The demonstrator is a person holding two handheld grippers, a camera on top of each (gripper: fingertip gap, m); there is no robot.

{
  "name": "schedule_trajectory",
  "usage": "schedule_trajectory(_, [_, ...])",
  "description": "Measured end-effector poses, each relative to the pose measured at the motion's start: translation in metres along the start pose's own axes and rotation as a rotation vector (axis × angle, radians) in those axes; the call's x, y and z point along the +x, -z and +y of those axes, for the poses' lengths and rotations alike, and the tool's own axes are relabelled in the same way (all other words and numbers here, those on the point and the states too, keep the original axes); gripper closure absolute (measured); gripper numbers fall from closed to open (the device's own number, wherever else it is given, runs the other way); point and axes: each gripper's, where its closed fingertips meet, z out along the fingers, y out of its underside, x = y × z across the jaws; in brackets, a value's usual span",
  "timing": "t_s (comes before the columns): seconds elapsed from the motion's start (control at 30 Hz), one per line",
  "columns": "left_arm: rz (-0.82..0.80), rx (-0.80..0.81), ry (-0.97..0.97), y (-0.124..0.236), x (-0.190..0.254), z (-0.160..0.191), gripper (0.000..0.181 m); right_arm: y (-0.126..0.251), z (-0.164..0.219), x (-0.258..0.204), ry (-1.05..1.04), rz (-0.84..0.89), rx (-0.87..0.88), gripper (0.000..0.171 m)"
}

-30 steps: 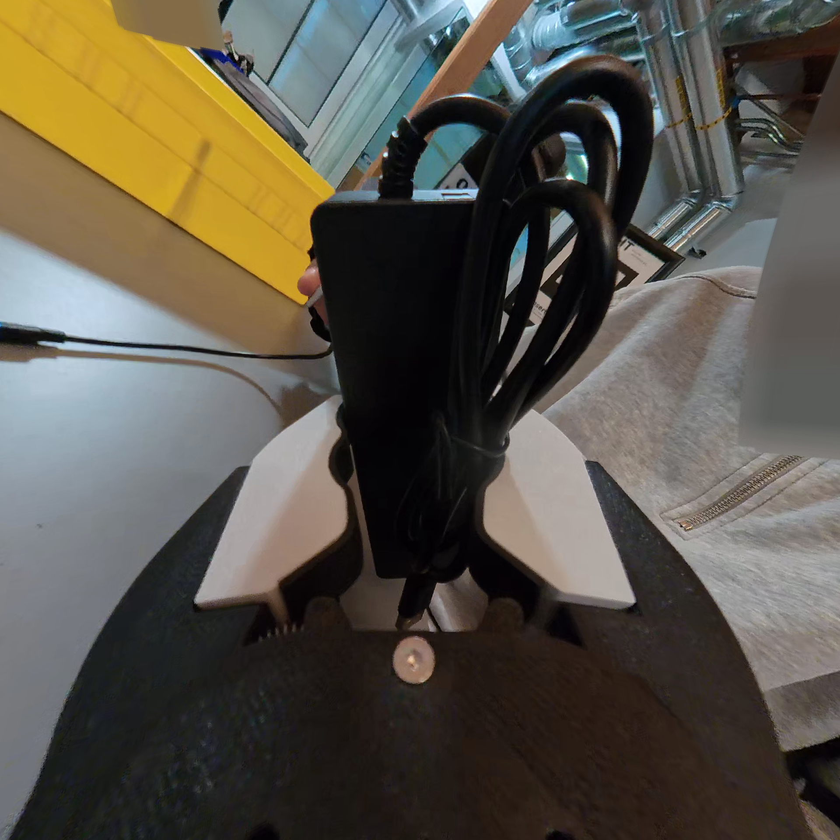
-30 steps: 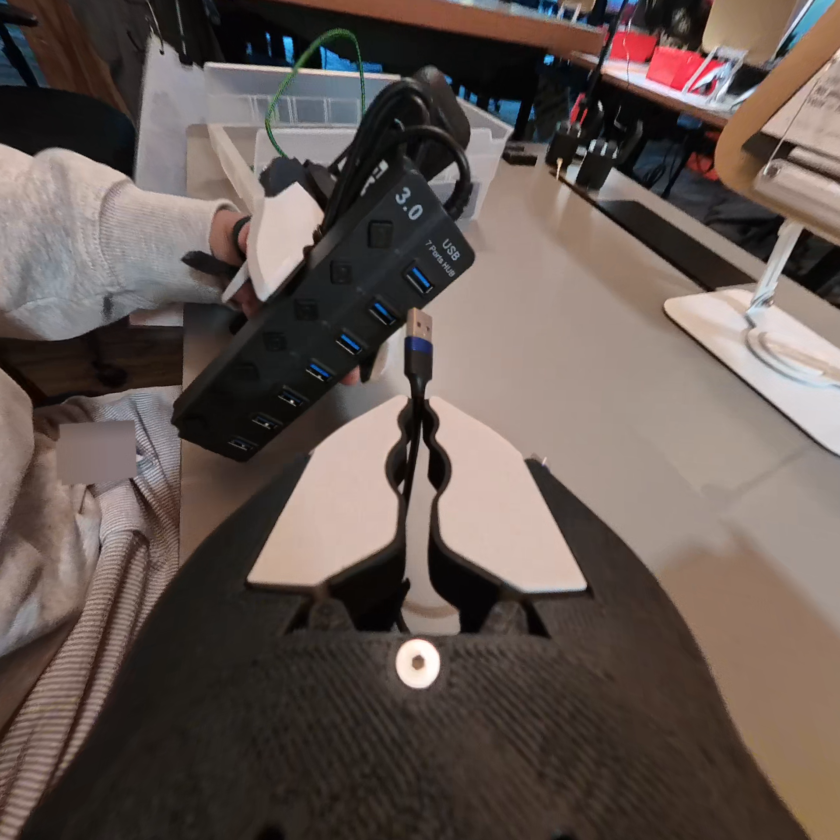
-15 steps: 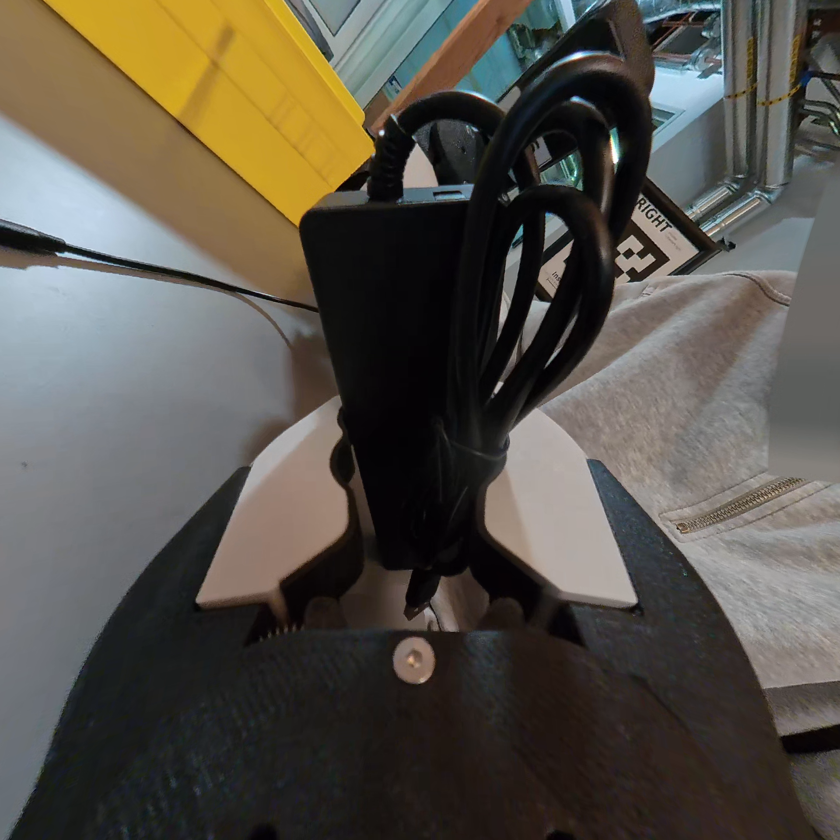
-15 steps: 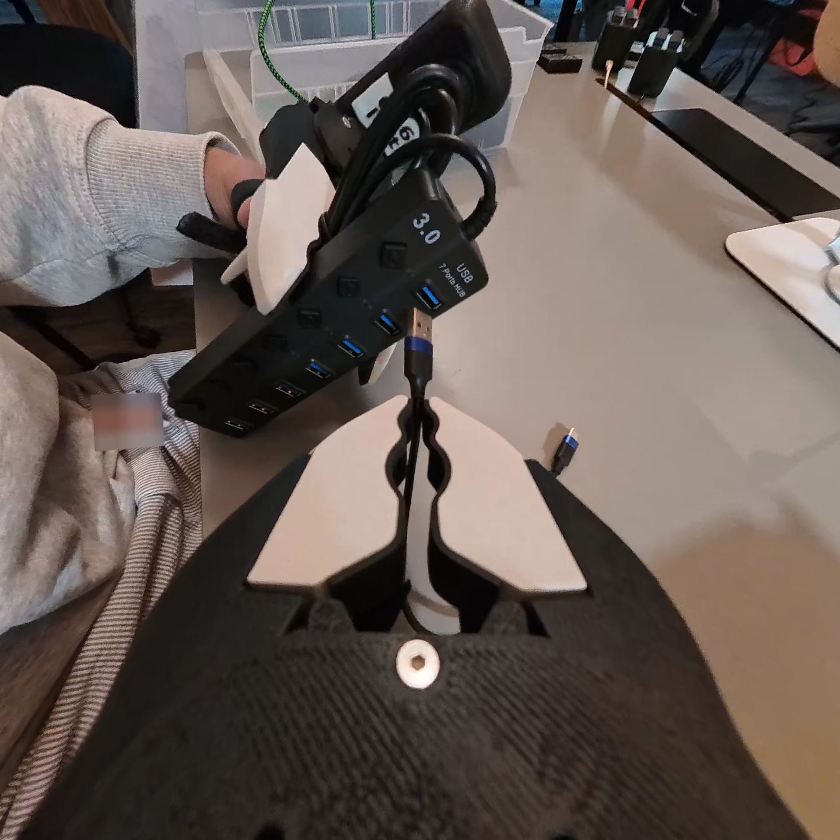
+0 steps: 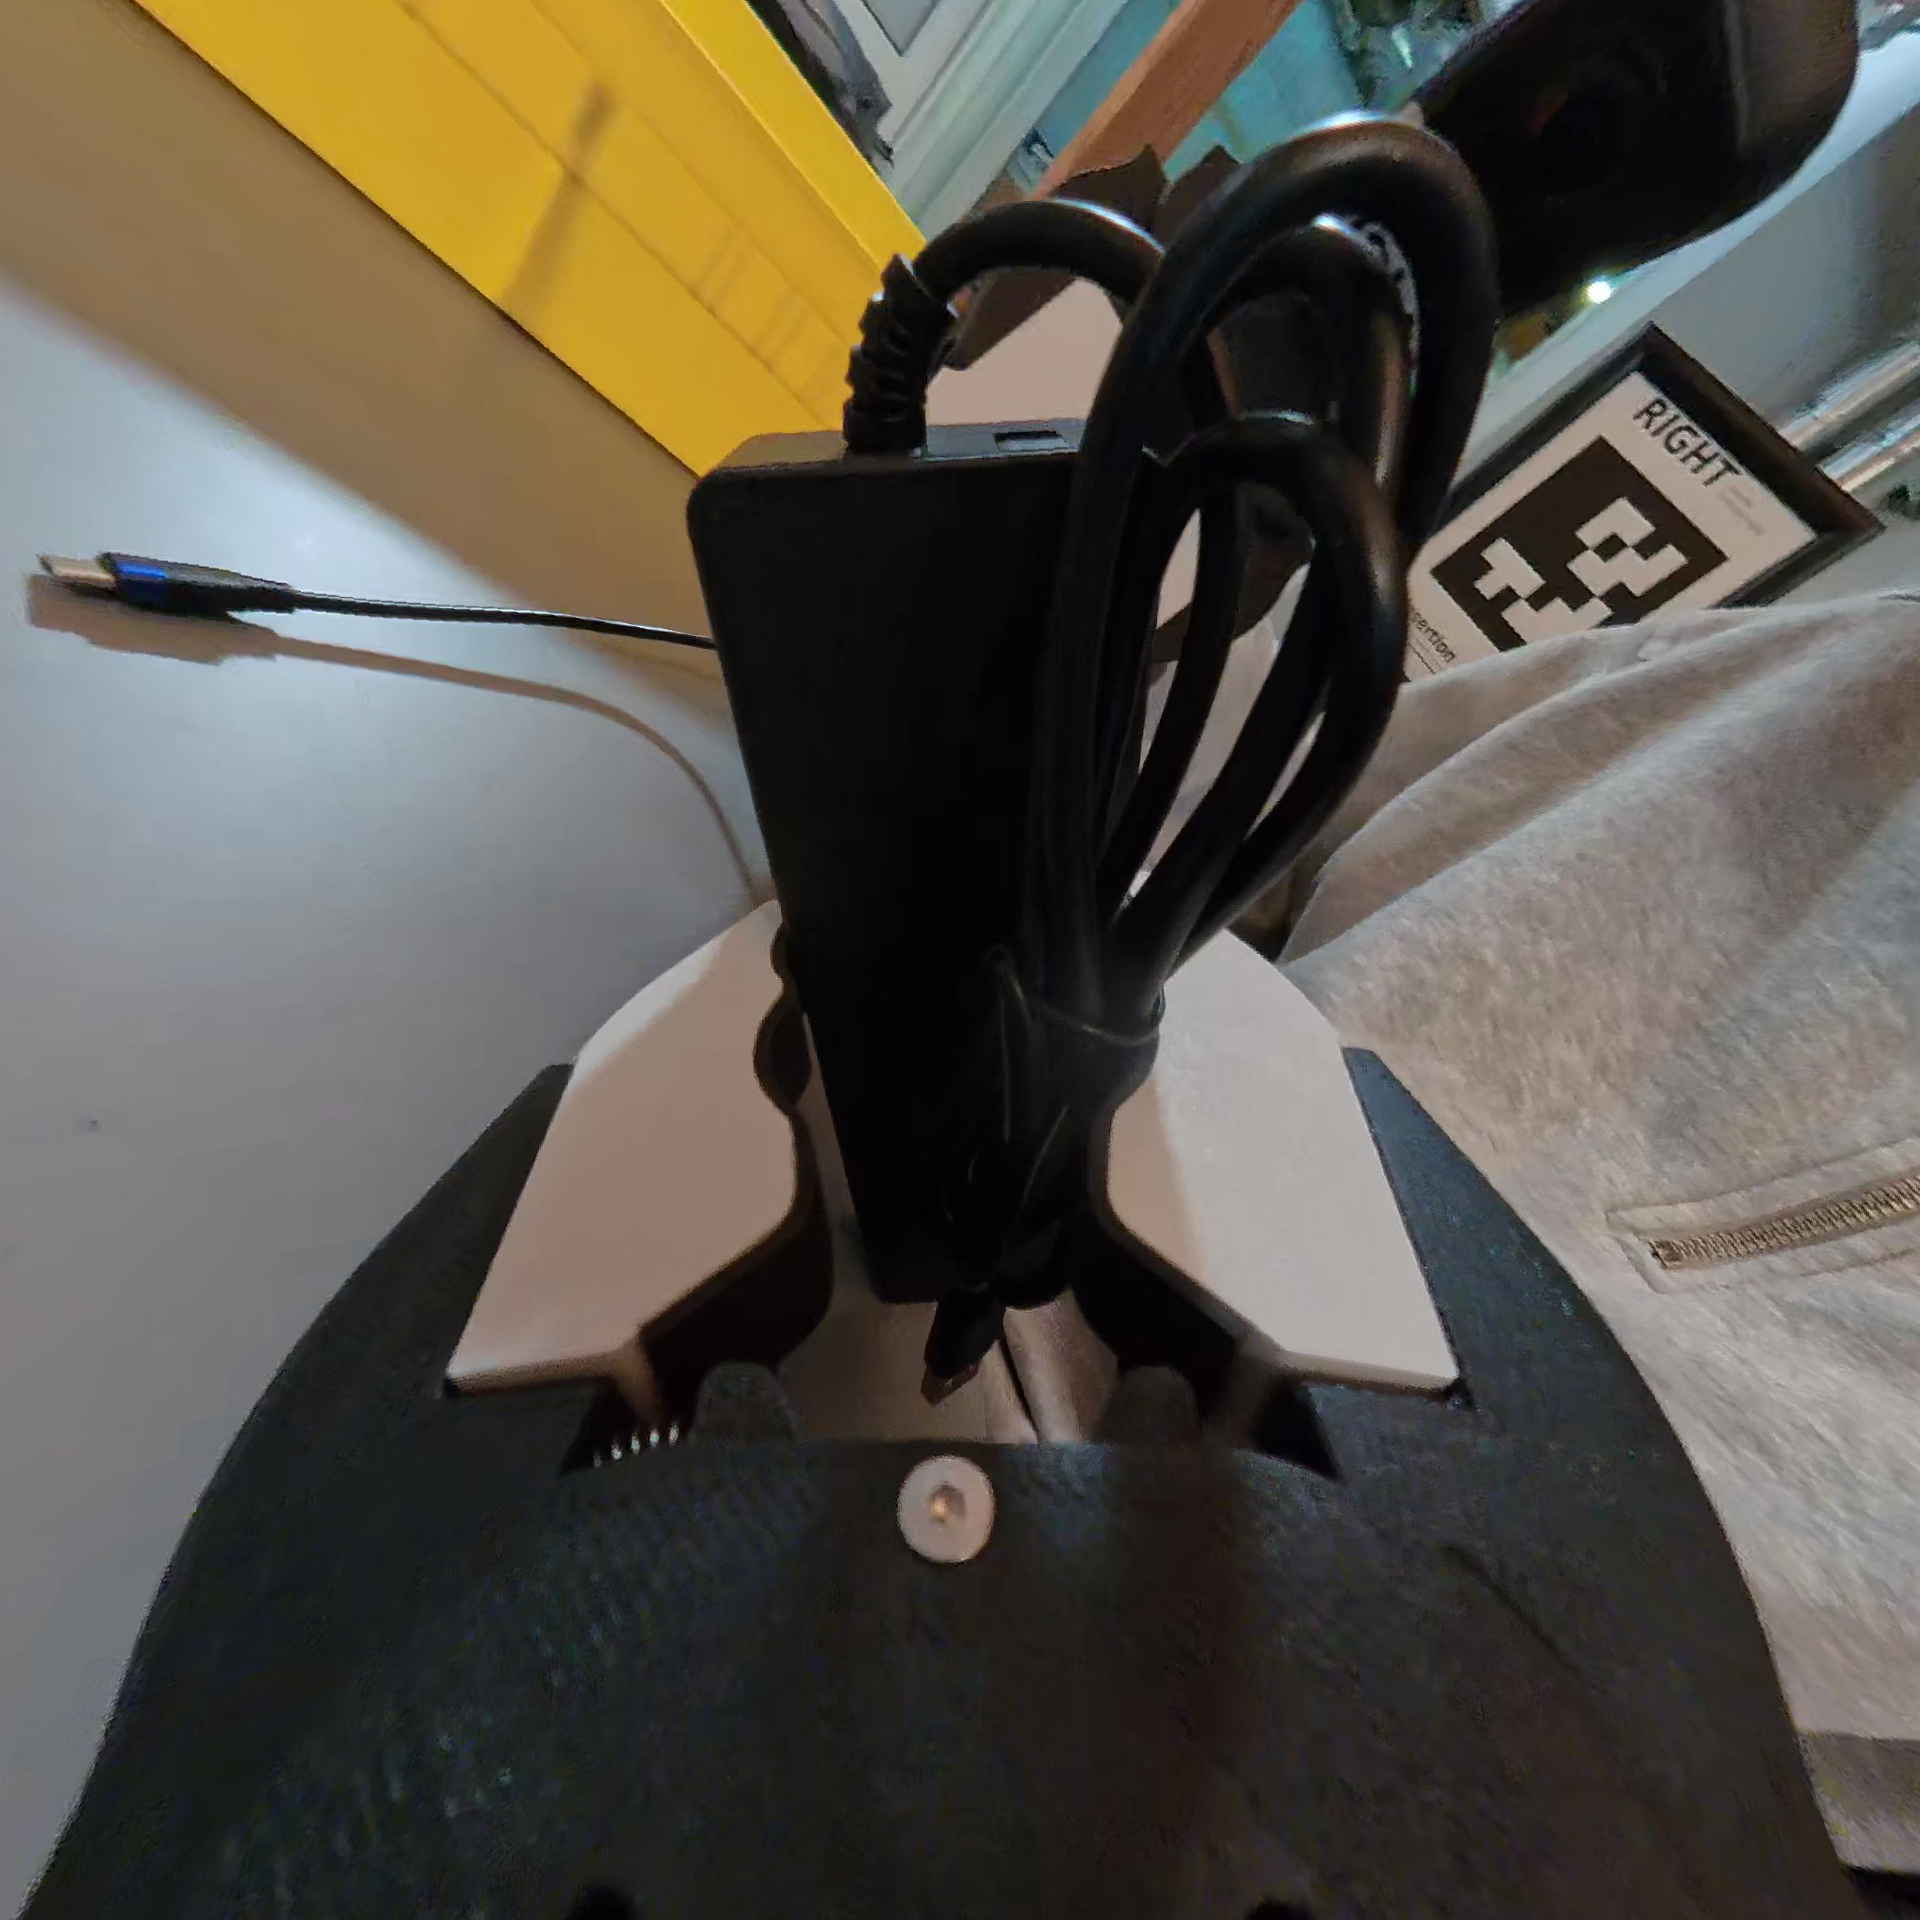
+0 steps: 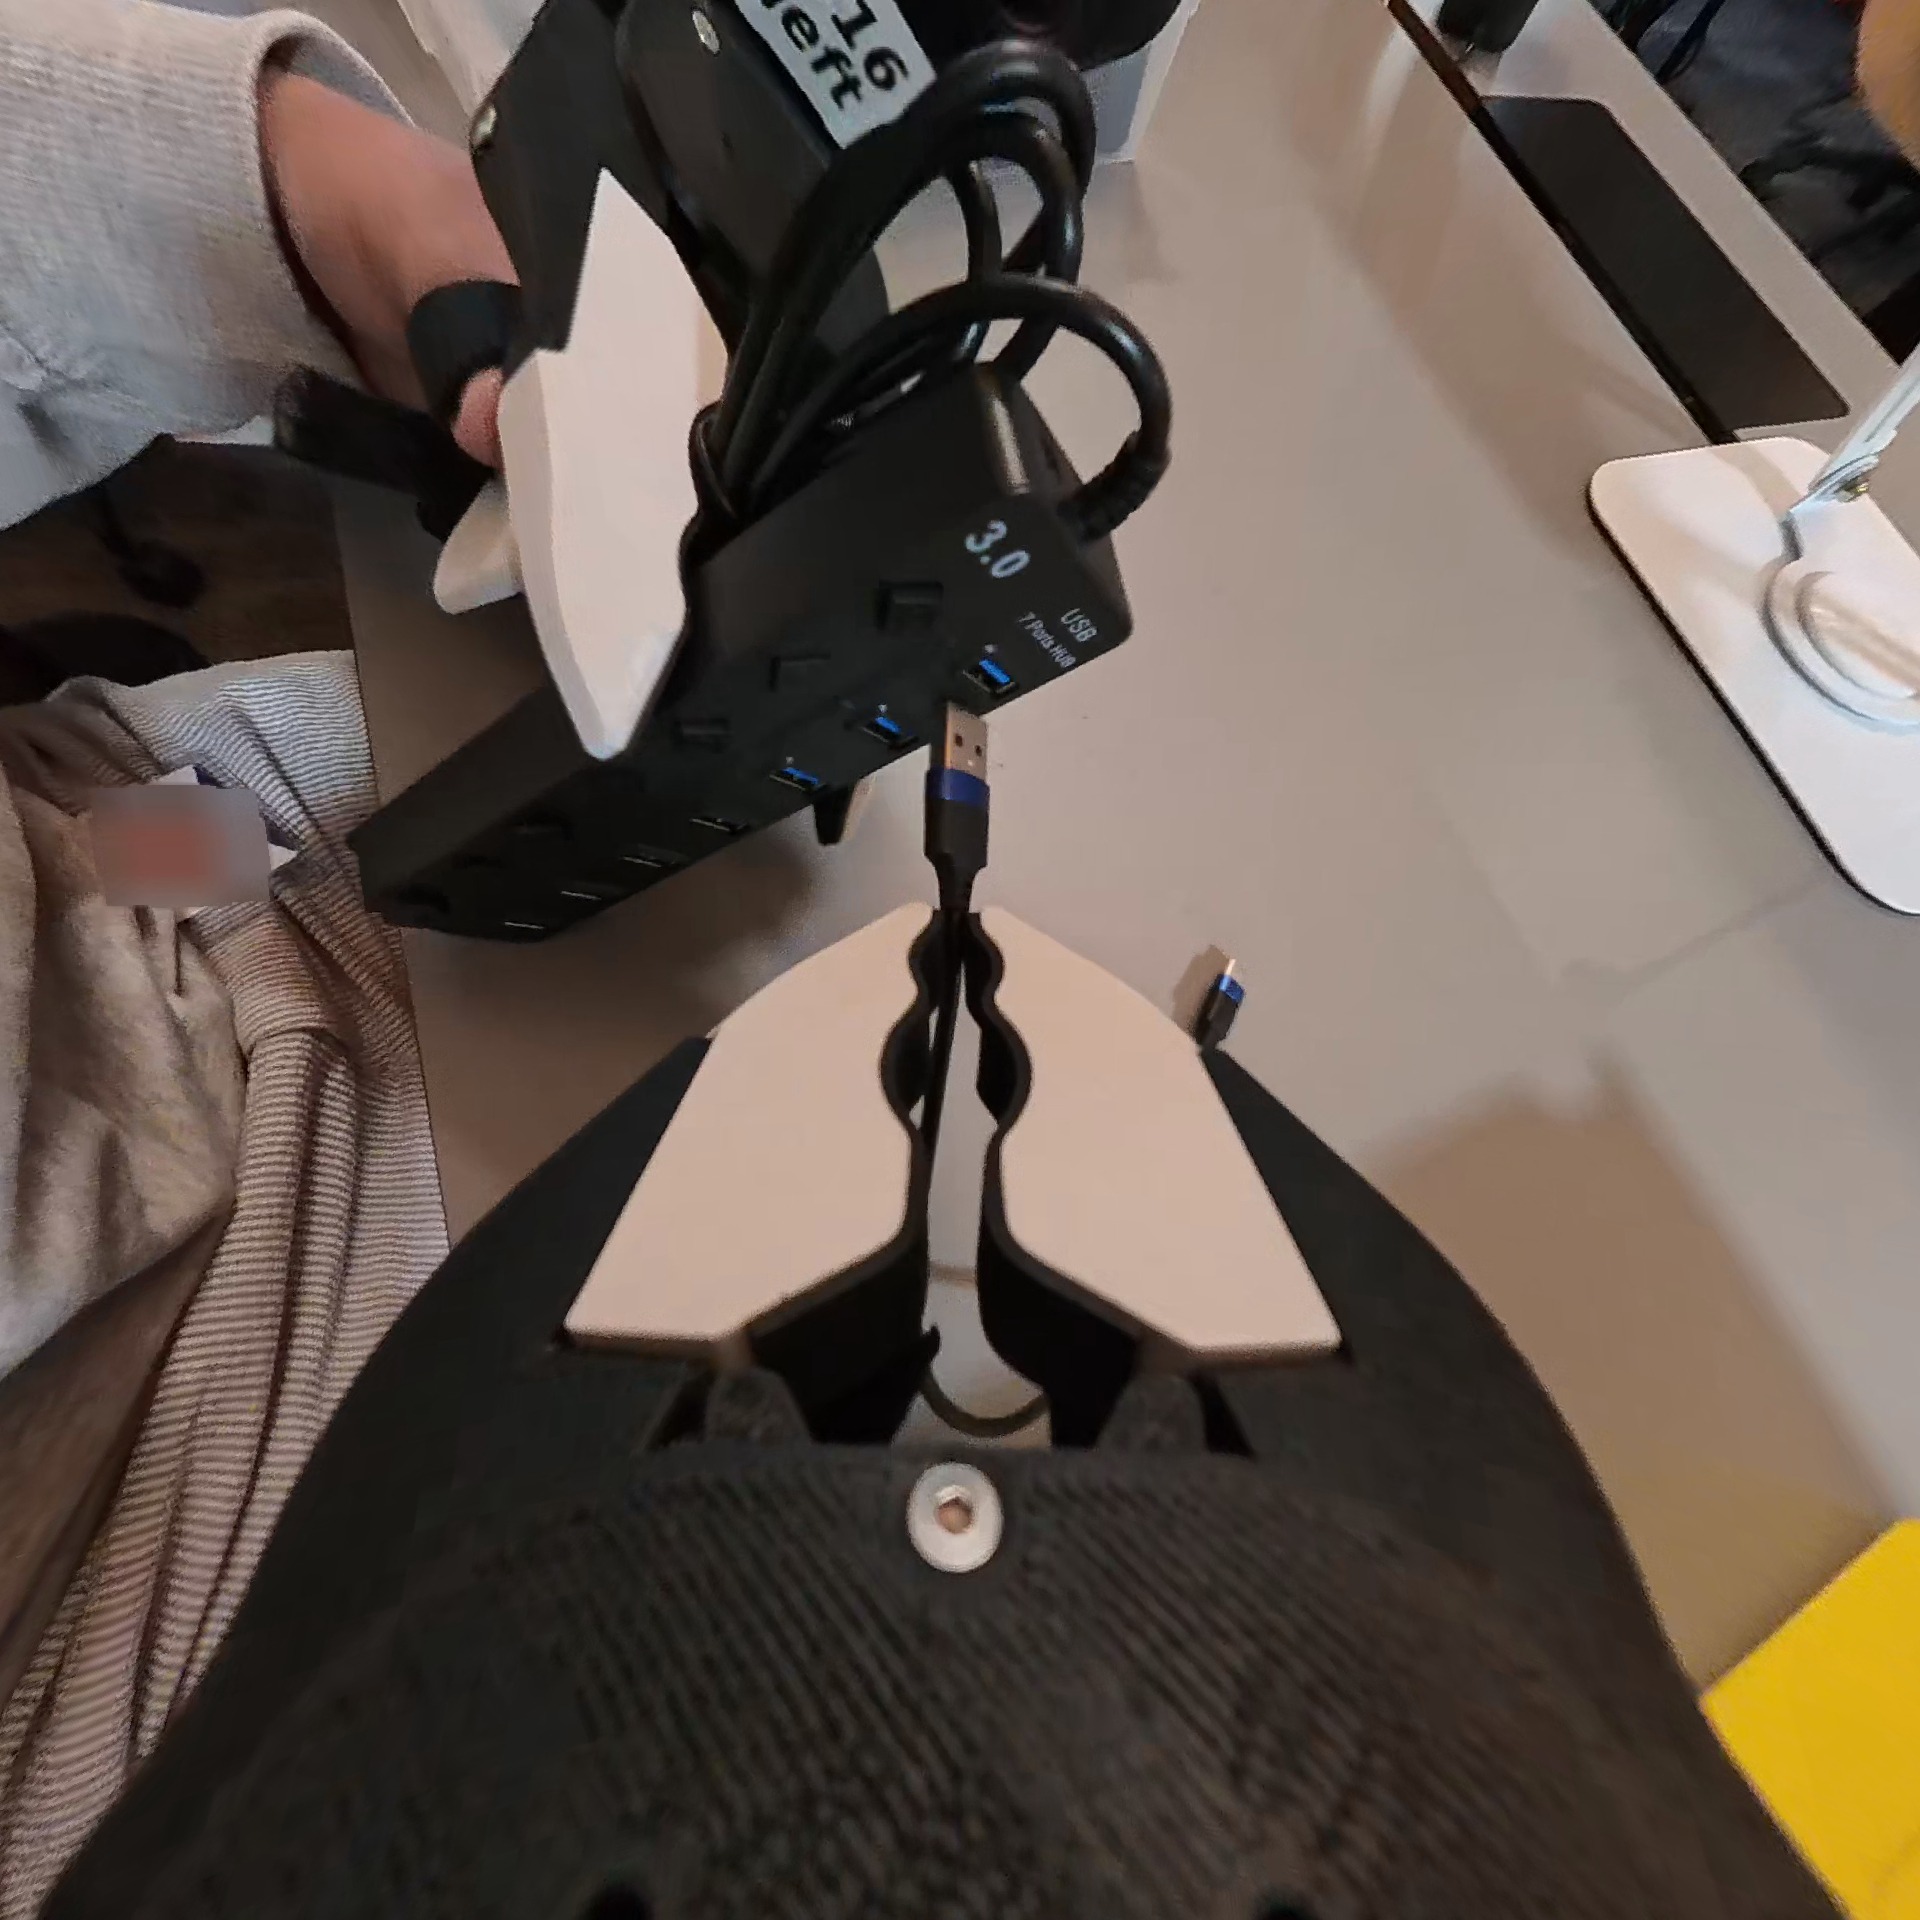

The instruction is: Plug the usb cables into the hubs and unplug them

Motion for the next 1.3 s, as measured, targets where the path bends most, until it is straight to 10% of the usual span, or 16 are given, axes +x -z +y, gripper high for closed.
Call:
schedule_trajectory(0.03, [-0.008, 0.000, 0.000, 0.000, -0.001, 0.000, 0.123, 0.002, 0.000, 0.001, 0.004, 0.004, -0.006, 0.169])
schedule_trajectory(1.3, [-0.002, -0.068, -0.208, -0.013, 0.030, 0.004, 0.117, 0.036, -0.016, -0.019, 0.151, -0.044, -0.139, 0.168])
